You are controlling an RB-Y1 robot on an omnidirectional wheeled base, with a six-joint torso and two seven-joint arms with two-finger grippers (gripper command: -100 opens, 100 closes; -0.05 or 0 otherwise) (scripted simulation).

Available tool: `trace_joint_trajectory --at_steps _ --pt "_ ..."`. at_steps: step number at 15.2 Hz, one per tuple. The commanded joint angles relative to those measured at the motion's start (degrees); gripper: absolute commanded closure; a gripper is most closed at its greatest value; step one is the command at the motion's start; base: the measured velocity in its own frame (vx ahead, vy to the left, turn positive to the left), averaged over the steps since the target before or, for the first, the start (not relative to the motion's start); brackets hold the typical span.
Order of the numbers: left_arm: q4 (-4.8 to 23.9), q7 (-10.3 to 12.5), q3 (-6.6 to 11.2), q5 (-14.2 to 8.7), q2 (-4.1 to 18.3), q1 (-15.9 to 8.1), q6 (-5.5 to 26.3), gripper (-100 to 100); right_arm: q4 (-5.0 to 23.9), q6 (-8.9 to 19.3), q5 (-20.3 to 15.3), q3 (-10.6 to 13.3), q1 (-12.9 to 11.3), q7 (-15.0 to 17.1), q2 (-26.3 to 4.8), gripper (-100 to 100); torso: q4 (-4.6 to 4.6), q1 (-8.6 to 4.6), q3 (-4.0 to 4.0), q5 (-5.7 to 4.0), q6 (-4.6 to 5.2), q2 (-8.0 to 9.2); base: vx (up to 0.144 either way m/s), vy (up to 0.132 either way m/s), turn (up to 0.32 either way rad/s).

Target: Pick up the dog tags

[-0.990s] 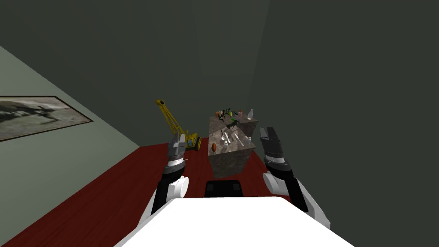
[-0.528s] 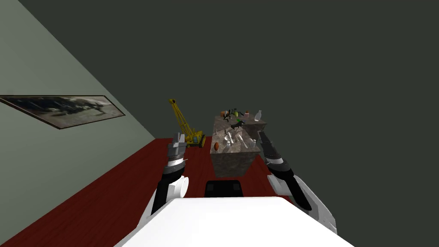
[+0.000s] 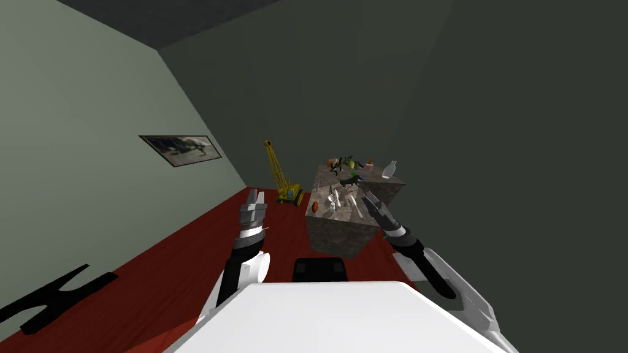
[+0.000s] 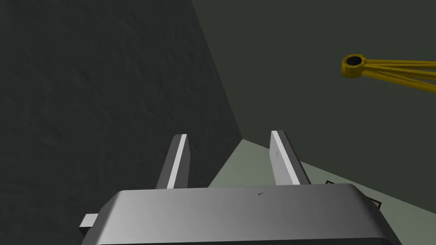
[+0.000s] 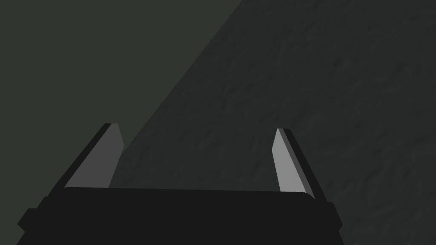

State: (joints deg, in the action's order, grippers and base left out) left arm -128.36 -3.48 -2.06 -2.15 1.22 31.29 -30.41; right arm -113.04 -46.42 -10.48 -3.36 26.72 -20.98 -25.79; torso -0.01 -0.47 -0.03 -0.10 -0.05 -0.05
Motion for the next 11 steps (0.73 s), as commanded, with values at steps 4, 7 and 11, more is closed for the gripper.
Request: trace_joint_trajectory --at_steps 4,7,11 --pt "0.00 0.00 0.00 0.00 0.00 0.00 0.00 0 6.04 -3.45 -4.02 -1.34 -0.35 -3.92 -6.01 -100 0.01 -0.02 0.02 0.00 -0.01 0.04 -0.038 -0.097 0.391" --pt "0.00 0.00 0.00 0.00 0.00 0.00 0.00 0 10.19 -6.23 -7.63 -2.41 -0.75 -7.35 -10.04 -100 0.00 -0.07 -0.01 -0.01 0.01 -0.02 -0.038 -0.101 0.433" --pt "0.00 0.00 0.00 0.00 0.00 0.00 0.00 0 14.04 -7.64 -9.48 -2.94 -0.94 -9.12 -12.85 -100 0.00 -0.05 -0.01 -0.01 -0.01 -0.03 -0.044 -0.091 0.373"
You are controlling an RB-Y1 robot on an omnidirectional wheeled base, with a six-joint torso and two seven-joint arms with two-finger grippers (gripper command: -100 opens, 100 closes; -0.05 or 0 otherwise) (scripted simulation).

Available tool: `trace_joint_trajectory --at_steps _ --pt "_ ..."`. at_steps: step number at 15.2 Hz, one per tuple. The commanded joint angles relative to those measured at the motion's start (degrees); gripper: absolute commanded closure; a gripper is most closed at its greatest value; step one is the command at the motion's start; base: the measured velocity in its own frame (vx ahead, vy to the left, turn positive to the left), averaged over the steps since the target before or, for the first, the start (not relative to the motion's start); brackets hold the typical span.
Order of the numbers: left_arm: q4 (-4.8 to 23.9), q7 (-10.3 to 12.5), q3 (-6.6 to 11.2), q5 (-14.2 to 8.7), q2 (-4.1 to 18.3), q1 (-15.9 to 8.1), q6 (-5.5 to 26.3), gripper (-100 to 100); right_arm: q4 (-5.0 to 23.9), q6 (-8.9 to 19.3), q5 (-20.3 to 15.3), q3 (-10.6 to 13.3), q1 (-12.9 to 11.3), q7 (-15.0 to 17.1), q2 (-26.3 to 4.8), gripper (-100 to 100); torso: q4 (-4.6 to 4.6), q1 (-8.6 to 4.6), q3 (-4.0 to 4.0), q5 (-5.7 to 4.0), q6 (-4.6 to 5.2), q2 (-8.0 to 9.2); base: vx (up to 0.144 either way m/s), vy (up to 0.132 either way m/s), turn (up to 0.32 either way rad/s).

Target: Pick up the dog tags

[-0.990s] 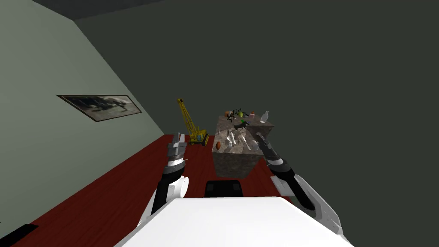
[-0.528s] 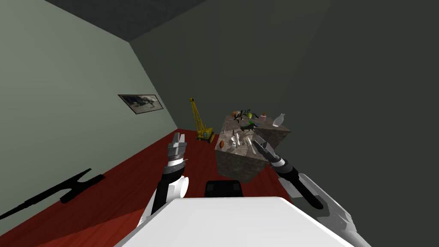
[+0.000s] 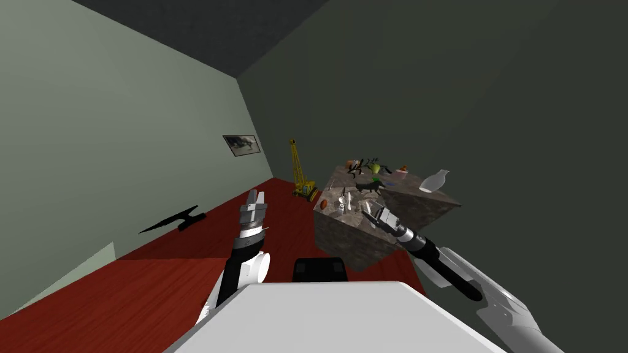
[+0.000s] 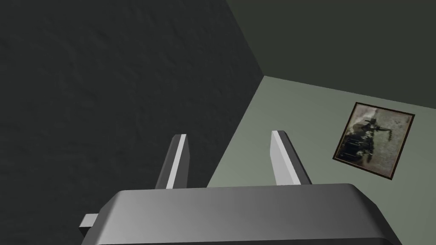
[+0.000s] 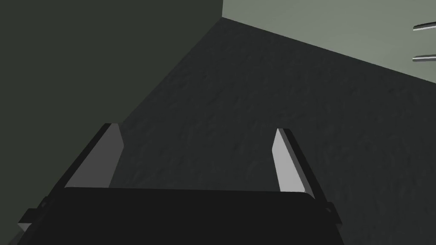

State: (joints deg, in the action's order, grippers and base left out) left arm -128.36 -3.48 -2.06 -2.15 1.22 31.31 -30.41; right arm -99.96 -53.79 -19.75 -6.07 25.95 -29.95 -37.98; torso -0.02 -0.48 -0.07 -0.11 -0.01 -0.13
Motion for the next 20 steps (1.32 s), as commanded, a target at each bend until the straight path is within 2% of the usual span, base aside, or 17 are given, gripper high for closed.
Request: trace_joint_trajectory --at_steps 1,2,3,4,5,7,8,9,10,11,13,15,16,17,18,19,20 --pt "0.00 0.00 0.00 0.00 0.00 0.00 0.00 0 2.86 -1.70 -2.08 -0.74 -0.36 -1.94 -2.84 -100 0.00 0.00 0.00 0.00 0.00 0.00 -0.040 -0.074 0.365" --pt "0.00 0.00 -0.01 0.00 0.00 -0.01 0.00 0 3.73 -1.70 -2.08 -0.74 -0.36 -1.94 -2.84 -100 0.00 0.02 -0.01 0.02 -0.06 0.00 -0.040 -0.081 0.348" --pt "0.00 0.00 0.00 0.00 0.00 -0.01 0.00 0 5.32 -3.12 -3.96 -1.25 -0.53 -3.76 -4.96 -100 -0.01 0.01 -0.01 0.01 -0.03 -0.02 -0.078 -0.094 0.320" --pt "0.00 0.00 0.00 0.00 0.00 -0.01 0.00 0 6.54 -3.12 -3.96 -1.25 -0.53 -3.76 -4.96 -100 0.00 -0.03 0.02 0.01 -0.03 0.06 -0.081 -0.093 0.386" --pt "0.00 0.00 0.00 0.00 0.00 -0.01 0.00 0 8.16 -4.55 -5.85 -1.74 -0.69 -5.58 -7.02 -100 0.01 -0.04 0.05 0.00 -0.04 0.09 -0.087 -0.098 0.416" --pt "0.00 0.00 0.00 0.00 0.00 -0.02 0.00 0 9.37 -4.55 -5.85 -1.74 -0.69 -5.58 -7.02 -100 0.02 -0.07 0.07 -0.01 -0.06 0.12 -0.076 -0.089 0.378" --pt "0.00 0.00 0.00 0.00 0.00 0.00 0.00 0 11.27 -5.97 -7.74 -2.22 -0.84 -7.41 -9.00 -100 0.02 -0.03 0.05 -0.01 -0.01 0.08 -0.065 -0.076 0.345" --pt "0.00 0.00 0.00 0.00 0.00 -0.01 0.00 0 12.22 -5.97 -7.74 -2.22 -0.84 -7.41 -9.00 -100 0.01 -0.02 0.03 0.01 -0.04 0.06 -0.062 -0.072 0.390" --pt "0.00 0.00 0.00 0.00 0.00 -0.01 0.00 0 12.22 -5.97 -7.74 -2.22 -0.84 -7.41 -9.00 -100 0.01 0.00 0.02 0.01 -0.04 0.03 -0.039 -0.047 0.186" --pt "0.00 0.00 0.00 0.00 0.00 0.00 0.00 0 14.07 -7.37 -9.63 -2.67 -0.98 -9.24 -10.91 -100 0.00 0.07 -0.02 0.01 0.02 -0.03 -0.036 -0.044 0.289" --pt "0.00 0.00 0.00 0.00 0.00 0.00 0.00 0 16.69 -8.76 -11.50 -3.10 -1.10 -11.05 -12.74 -100 -0.02 0.06 -0.05 0.02 -0.02 -0.07 -0.060 -0.073 0.325" --pt "0.00 0.00 0.00 0.00 0.00 -0.01 0.00 0 17.92 -8.76 -11.50 -3.10 -1.10 -11.05 -12.74 -100 -0.01 -0.03 -0.03 0.00 -0.05 -0.04 -0.051 -0.071 0.400" --pt "0.00 0.00 0.00 0.00 0.00 0.00 0.00 0 19.73 -10.12 -13.35 -3.51 -1.21 -12.85 -14.48 -100 -0.02 0.01 -0.05 0.00 -0.04 -0.09 -0.043 -0.067 0.427" --pt "0.00 0.00 0.00 0.00 0.00 -0.01 0.00 0 20.75 -10.12 -13.35 -3.51 -1.21 -12.85 -14.48 -100 -0.03 -0.01 -0.07 0.01 -0.07 -0.12 -0.036 -0.070 0.474" --pt "0.00 0.00 0.00 0.00 0.01 -0.01 0.00 0 23.12 -11.44 -15.18 -3.87 -1.30 -14.63 -16.14 -100 -0.03 -0.02 -0.09 0.00 -0.07 -0.16 -0.050 -0.077 0.467" --pt "0.00 0.00 0.00 0.00 0.01 -0.01 0.00 0 23.55 -11.44 -15.18 -3.87 -1.30 -14.63 -16.14 -100 -0.04 -0.04 -0.09 0.00 -0.07 -0.16 -0.050 -0.077 0.448" --pt "0.00 0.00 0.00 0.00 0.01 0.00 0.00 0 24.95 -12.74 -16.97 -4.21 -1.36 -16.37 -17.70 -100 -0.03 -0.05 -0.09 0.00 -0.06 -0.16 -0.063 -0.081 0.438"
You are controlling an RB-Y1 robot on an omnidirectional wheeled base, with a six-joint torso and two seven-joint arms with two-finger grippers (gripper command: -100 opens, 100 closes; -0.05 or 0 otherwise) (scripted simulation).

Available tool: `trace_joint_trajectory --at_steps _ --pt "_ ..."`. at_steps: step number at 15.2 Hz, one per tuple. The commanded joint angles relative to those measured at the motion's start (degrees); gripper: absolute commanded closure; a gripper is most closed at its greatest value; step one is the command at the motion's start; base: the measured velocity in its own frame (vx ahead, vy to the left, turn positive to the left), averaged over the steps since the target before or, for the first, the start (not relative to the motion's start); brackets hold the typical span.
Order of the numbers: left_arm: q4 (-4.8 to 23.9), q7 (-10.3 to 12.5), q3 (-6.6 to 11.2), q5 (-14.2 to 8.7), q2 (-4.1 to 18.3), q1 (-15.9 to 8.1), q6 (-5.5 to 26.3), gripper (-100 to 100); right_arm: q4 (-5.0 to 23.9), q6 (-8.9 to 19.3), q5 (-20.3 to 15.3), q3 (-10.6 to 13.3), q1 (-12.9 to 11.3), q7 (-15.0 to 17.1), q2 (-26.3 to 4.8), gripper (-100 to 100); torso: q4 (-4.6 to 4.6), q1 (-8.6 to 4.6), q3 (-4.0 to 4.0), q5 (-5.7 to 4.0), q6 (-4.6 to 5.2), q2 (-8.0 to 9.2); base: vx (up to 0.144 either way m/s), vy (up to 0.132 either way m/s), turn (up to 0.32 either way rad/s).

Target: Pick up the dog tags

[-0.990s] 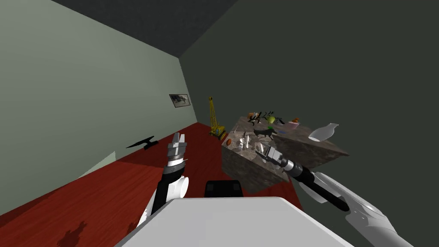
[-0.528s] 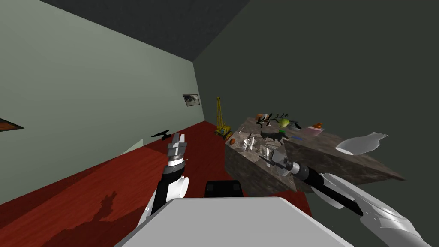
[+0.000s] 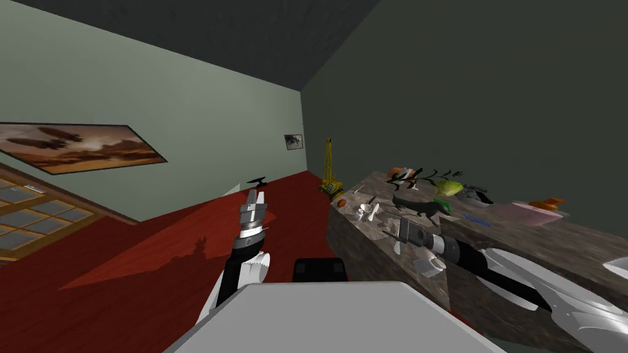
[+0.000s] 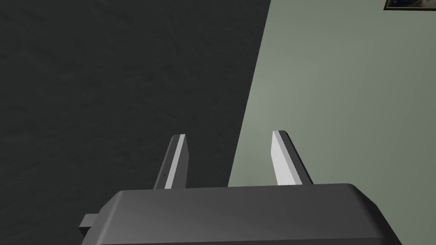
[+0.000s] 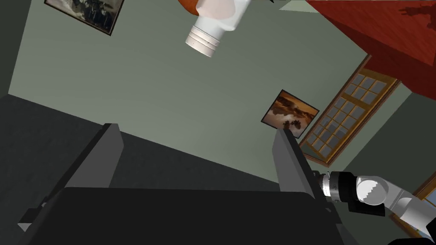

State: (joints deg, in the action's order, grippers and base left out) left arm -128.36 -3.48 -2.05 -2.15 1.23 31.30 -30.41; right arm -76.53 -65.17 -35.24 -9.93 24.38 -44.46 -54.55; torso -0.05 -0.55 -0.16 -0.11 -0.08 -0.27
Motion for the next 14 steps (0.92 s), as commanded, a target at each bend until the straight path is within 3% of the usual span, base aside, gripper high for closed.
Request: trace_joint_trajectory --at_steps 1,9,11,14 --pt "0.00 0.00 0.00 0.00 0.00 0.00 0.00 0 2.86 -1.35 -1.49 -0.34 0.21 -1.86 -1.12 -100 0.00 0.00 0.00 0.00 0.00 0.00 -0.073 -0.077 0.399" --pt "0.00 0.00 0.00 0.00 0.00 0.00 0.00 0 13.20 -6.06 -8.18 -1.42 0.09 -8.36 -6.43 -100 0.02 0.04 0.04 0.01 0.03 0.08 -0.088 -0.064 0.398" --pt "0.00 0.00 0.00 0.00 0.00 0.00 0.00 0 16.83 -8.07 -11.13 -1.81 0.11 -11.21 -8.48 -100 0.02 0.08 0.05 0.01 0.01 0.08 -0.106 -0.044 0.501" --pt "0.00 0.00 0.01 0.00 0.00 0.02 0.00 0 17.74 -8.07 -11.13 -1.81 0.11 -11.21 -8.48 -100 0.02 0.04 0.05 -0.01 0.11 0.07 -0.073 -0.045 0.177"
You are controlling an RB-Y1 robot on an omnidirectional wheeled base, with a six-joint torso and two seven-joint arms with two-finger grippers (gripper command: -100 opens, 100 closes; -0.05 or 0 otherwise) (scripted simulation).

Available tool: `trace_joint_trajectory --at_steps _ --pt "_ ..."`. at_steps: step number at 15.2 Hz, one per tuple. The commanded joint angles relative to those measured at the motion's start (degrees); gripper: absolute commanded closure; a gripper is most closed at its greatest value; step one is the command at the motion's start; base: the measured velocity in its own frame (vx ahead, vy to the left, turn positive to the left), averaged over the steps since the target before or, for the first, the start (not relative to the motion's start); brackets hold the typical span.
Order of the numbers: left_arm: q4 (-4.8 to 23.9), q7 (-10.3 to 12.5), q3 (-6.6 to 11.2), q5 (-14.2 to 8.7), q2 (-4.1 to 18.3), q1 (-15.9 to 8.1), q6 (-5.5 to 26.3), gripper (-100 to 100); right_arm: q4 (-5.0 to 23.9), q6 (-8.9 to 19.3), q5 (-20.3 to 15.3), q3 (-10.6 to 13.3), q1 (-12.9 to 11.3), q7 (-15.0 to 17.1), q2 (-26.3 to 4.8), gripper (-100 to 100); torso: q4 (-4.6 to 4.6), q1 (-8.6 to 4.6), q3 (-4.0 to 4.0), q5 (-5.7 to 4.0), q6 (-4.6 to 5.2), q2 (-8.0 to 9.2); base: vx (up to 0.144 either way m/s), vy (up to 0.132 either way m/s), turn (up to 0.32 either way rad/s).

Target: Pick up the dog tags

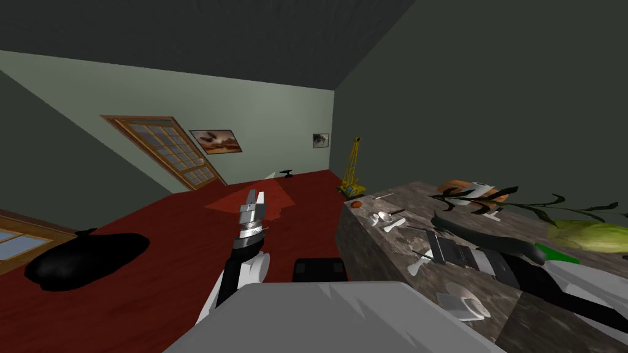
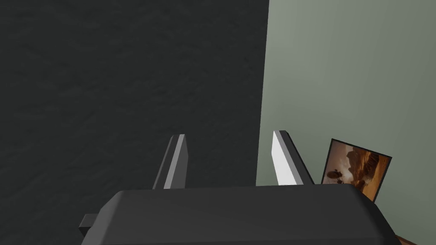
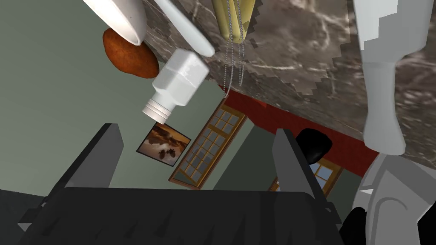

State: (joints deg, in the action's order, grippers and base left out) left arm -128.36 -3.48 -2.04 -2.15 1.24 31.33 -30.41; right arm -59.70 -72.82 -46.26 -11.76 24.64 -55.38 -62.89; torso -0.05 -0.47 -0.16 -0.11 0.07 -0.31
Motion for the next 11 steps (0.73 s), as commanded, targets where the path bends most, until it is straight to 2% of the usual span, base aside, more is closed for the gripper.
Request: trace_joint_trajectory --at_steps 1,2,4,5,7,8,11 --pt "0.00 0.00 0.00 0.00 0.00 0.00 0.00 0 2.86 -1.32 -1.47 -0.13 -0.12 -1.60 -1.00 -100 0.00 0.00 0.00 0.00 0.00 0.00 -0.031 -0.017 0.213" --pt "0.00 0.00 -0.01 0.00 0.00 -0.01 0.00 0 2.99 -1.32 -1.47 -0.13 -0.12 -1.60 -1.00 -100 -0.02 0.04 -0.04 0.02 -0.09 -0.07 -0.037 -0.022 0.275" --pt "0.00 0.00 -0.01 0.00 0.00 -0.02 0.00 0 6.68 -2.86 -3.89 -0.32 -0.01 -3.90 -2.38 -100 -0.03 0.03 -0.06 0.02 -0.11 -0.08 -0.076 -0.033 0.390" --pt "0.00 0.00 -0.01 0.00 0.00 -0.02 0.00 0 6.68 -2.86 -3.89 -0.32 -0.01 -3.90 -2.38 -100 -0.02 0.00 -0.02 0.02 -0.14 -0.01 -0.094 -0.040 0.350" --pt "0.00 0.00 -0.01 0.00 0.00 -0.02 0.00 0 9.69 -4.05 -5.89 -0.34 0.16 -5.77 -3.28 -100 0.00 -0.03 0.02 0.01 -0.10 0.05 -0.096 -0.040 0.327" --pt "0.00 0.00 -0.01 0.00 0.00 -0.02 0.00 0 9.69 -4.05 -5.89 -0.34 0.16 -5.77 -3.28 -100 0.01 -0.03 0.03 0.00 -0.10 0.08 -0.088 -0.040 0.255" --pt "0.00 0.00 0.00 0.00 0.00 -0.01 0.00 0 12.71 -5.08 -7.98 -0.06 0.51 -7.60 -3.72 -100 -0.01 -0.06 0.00 -0.02 -0.07 0.01 -0.072 -0.040 0.235"
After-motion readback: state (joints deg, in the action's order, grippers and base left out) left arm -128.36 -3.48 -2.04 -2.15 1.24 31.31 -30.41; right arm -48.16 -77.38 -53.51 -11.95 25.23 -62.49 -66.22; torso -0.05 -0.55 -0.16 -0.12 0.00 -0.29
